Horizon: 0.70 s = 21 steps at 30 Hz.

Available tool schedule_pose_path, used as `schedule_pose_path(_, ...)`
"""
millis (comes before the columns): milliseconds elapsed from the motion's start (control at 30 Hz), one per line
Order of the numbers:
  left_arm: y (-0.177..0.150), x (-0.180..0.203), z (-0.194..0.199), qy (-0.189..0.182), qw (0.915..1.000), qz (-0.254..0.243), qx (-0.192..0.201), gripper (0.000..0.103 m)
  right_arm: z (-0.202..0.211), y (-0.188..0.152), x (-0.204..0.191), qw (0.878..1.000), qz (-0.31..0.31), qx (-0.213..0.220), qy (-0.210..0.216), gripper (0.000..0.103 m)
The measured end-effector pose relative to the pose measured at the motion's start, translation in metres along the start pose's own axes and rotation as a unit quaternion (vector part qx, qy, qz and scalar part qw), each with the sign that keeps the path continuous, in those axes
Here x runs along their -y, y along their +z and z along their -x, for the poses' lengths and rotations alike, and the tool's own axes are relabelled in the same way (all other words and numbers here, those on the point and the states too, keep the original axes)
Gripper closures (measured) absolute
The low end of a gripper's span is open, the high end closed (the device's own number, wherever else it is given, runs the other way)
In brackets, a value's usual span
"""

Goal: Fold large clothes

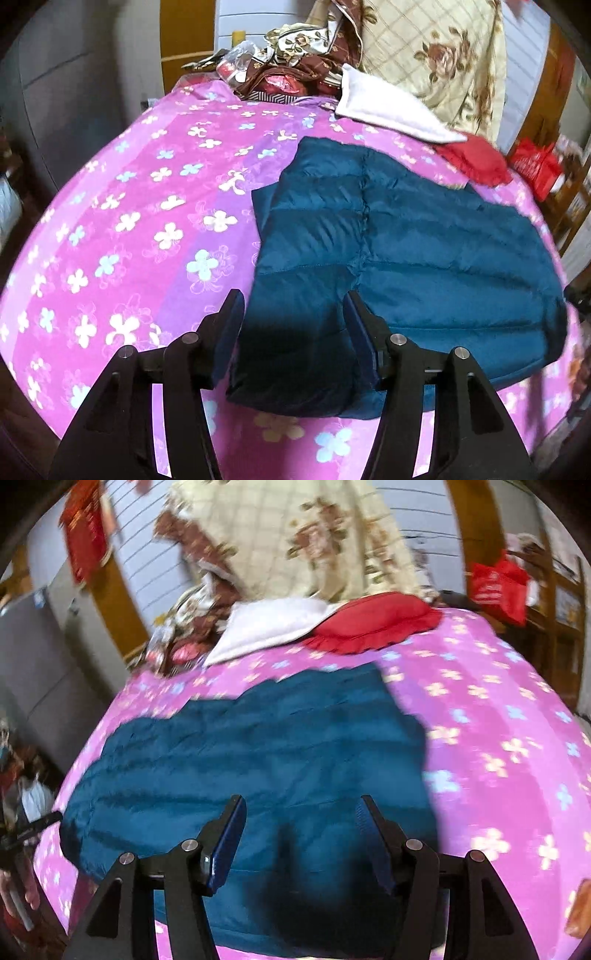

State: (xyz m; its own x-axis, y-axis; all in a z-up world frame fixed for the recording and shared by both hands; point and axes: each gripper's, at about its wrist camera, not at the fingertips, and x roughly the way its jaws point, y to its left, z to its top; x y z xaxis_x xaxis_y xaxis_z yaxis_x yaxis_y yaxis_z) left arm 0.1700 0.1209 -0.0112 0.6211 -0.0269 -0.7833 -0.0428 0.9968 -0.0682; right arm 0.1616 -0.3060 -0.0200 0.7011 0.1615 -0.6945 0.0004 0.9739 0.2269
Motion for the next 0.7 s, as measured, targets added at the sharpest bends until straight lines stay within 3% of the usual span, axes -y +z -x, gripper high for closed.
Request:
schedule_pose_path(200,-0.01,0.008,-0.04,0.04,0.9988,-0.02,-0.018,0.047,-0.047,-0.009,-0.008,0.999,0.004,-0.023,-0.026,0.043)
schedule_pose_path(367,-0.012,0.009,-0.052,0.044,0.9986,-0.025,-0.012,0.038,-0.051,-0.01,-0.001,1.0,-0.005,-0.017,-0.024,0.043)
schedule_pose_path(700,-0.025,0.011,-0.011,0.056,0.9981,-0.01,0.023,0.038,-0.016,-0.033,-0.011,0.999,0.005,-0.002,-0.034,0.043)
